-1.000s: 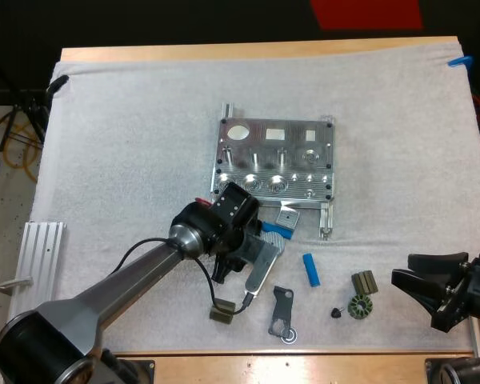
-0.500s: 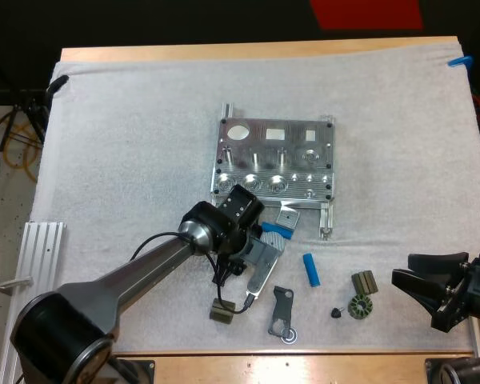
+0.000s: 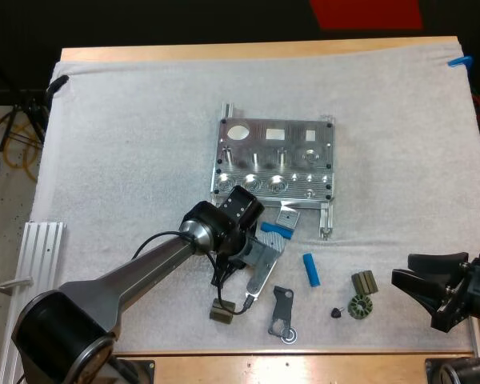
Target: Load cells from right to left
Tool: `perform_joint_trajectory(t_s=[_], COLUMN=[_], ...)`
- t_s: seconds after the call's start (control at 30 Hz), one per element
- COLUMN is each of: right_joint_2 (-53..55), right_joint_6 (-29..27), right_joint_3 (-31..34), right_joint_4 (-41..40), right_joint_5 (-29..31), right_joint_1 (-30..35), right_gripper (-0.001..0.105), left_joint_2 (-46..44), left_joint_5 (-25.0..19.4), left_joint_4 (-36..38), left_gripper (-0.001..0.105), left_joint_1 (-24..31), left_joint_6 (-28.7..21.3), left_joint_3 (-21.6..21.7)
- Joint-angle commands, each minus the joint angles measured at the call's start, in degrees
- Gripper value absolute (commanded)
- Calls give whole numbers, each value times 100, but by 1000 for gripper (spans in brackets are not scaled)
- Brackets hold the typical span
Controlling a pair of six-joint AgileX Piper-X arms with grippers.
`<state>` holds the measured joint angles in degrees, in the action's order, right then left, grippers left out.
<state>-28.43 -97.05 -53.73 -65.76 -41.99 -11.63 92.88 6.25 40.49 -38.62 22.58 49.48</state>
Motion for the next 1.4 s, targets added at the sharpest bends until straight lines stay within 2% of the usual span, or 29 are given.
perform_joint_trajectory(t_s=[0.0,0.07,0.13,0.23,0.47,0.67,0.73,0.83,1.0,1.07,1.13,1.37], right_joint_2=[1,1,1,1,1,1,1,1,1,1,1,-40], right_joint_6=[-89,-89,-89,-89,-89,-89,-89,-66,-38,54,416,1013], right_joint_3=[-50,-50,-50,-50,-50,-50,-50,-50,-50,-50,-50,-50], right_joint_4=[38,38,38,38,38,38,38,38,38,38,38,38], right_joint_5=[-19,-19,-19,-19,-19,-19,-30,-26,-70,-70,-70,-70], right_joint_1=[-8,-8,-8,-8,-8,-8,-8,-8,-8,-8,-8,-8], right_gripper=[47,47,47,47,47,47,47,47,47,47,47,47], left_joint_2=[17,17,2,-94,-638,-1236,-1499,-1848,-2474,-2740,-3071,-3774], left_joint_5=[-96,-214,-427,-521,-522,-213,10,339,614,699,842,1307], left_joint_4=[150,164,164,214,631,1340,1611,1853,1941,1965,2009,2015], left_gripper=[0,0,0,0,0,0,0,0,0,0,0,0], left_joint_1=[16,16,16,16,16,16,16,16,16,16,16,16], left_joint_6=[77,222,676,1206,1747,2005,2092,2343,2647,2646,2663,3006], left_joint_3=[19,19,19,19,19,19,19,19,19,19,19,19])
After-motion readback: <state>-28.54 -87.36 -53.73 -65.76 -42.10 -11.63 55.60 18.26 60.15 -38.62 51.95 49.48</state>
